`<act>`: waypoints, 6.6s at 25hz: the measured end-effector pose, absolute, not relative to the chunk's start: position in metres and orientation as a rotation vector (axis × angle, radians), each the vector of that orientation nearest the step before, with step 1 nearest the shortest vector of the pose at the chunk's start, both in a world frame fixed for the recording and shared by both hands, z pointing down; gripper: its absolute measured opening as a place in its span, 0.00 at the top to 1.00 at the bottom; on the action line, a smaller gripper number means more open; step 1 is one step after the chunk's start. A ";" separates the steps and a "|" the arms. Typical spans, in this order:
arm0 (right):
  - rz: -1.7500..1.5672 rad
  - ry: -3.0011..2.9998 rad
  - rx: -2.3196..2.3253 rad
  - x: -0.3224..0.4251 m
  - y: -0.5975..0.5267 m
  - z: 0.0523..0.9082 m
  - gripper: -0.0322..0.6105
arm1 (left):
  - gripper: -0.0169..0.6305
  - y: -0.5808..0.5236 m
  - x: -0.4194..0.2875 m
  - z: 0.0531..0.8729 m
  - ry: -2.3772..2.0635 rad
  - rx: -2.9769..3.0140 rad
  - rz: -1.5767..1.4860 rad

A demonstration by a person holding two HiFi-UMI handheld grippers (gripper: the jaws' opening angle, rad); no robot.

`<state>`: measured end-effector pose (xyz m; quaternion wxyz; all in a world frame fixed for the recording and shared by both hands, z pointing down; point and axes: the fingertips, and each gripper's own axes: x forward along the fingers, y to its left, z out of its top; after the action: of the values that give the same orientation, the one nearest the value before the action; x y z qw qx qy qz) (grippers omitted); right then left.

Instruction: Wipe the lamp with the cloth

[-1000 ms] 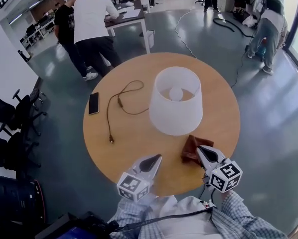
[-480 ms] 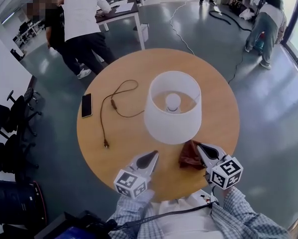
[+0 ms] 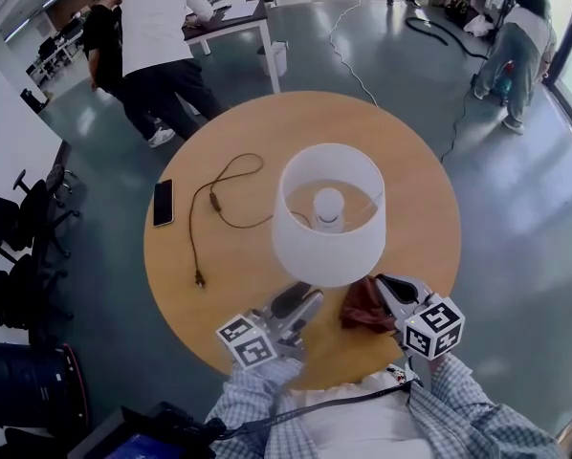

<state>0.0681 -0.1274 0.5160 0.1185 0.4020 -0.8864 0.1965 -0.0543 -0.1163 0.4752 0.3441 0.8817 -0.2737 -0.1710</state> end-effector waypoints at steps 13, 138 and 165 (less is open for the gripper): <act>0.275 -2.261 0.493 0.027 -0.071 0.612 0.66 | 0.57 -0.131 -0.041 0.457 -0.627 2.165 -0.680; -1.599 -1.738 -0.340 -0.042 -0.087 0.361 0.84 | 0.76 -0.136 -0.041 0.437 -0.627 2.210 -0.792; -0.596 -2.505 0.467 0.082 -0.159 0.392 0.84 | 0.76 -0.128 -0.034 0.434 -0.624 2.198 -0.791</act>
<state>0.0821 -0.1594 0.3919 0.2594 0.1724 -0.9244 -0.2201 -0.0341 -0.1281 0.4345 0.3541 0.8501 -0.2412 -0.3062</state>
